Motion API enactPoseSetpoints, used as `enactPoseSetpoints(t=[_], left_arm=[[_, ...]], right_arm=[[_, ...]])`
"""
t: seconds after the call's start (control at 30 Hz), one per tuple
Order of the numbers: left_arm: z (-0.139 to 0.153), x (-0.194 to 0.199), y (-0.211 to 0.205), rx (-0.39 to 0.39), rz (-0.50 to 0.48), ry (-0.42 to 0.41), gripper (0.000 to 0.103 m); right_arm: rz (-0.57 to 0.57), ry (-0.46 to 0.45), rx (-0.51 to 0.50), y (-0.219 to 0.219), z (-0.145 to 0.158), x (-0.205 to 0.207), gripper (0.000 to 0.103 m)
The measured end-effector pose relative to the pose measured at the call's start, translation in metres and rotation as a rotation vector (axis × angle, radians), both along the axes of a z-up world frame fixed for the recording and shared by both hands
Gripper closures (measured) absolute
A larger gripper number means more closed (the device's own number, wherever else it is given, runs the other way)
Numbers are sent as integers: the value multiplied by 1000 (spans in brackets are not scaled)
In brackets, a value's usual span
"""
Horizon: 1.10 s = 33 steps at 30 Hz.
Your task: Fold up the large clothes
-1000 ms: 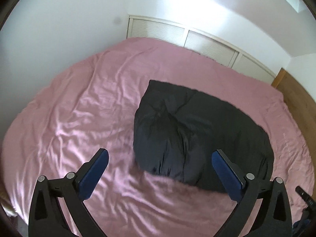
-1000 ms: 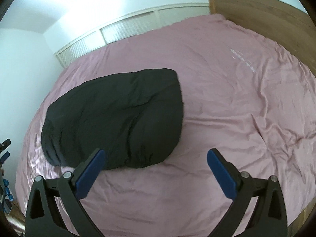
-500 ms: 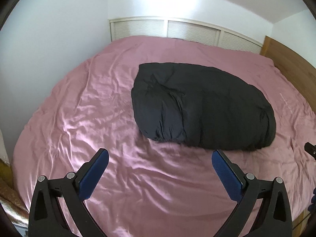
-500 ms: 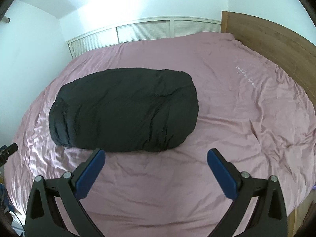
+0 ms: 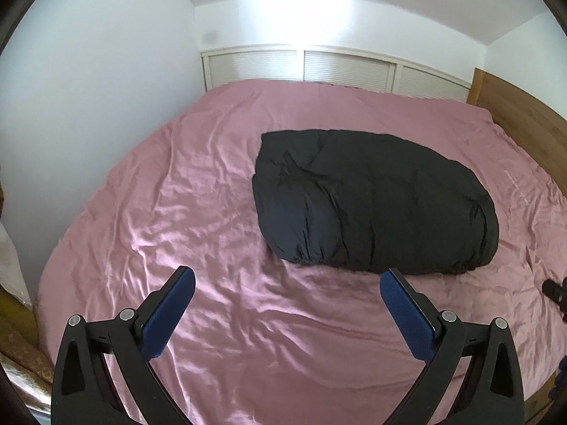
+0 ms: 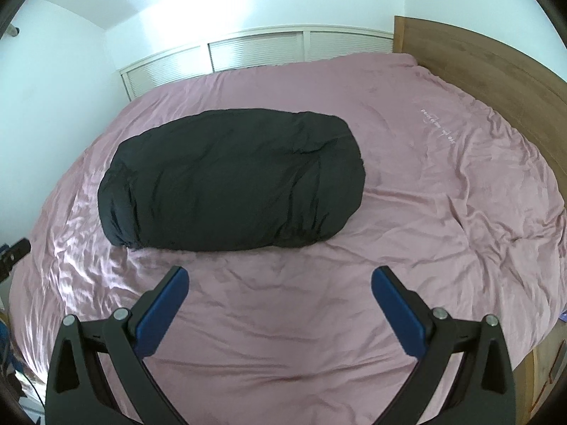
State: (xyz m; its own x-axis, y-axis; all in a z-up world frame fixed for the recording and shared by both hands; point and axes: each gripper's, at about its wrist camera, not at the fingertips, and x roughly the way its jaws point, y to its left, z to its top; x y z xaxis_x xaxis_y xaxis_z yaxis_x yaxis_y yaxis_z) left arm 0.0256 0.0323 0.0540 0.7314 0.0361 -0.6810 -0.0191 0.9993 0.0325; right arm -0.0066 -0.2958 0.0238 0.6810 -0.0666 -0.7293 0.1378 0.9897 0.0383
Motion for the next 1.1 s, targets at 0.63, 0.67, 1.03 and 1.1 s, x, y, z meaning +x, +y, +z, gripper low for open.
enactPoseSetpoints(t=[0.63,0.67,1.03,1.1], left_arm=[[4,-9,-8,34,3,12,1],[4,-9,-8,35,0,12,1],[2,-13,-16,40,-31,20,1],[2,-12,-17,41,-37,23,1]], right_arm=[[16,25,-9,-2,-3,-3,0],[15,25,-8,-2,-3,-3,0],[6,32,-8,-5,-2,-10,0],[1,34,-7,-8,-1,-12,0]])
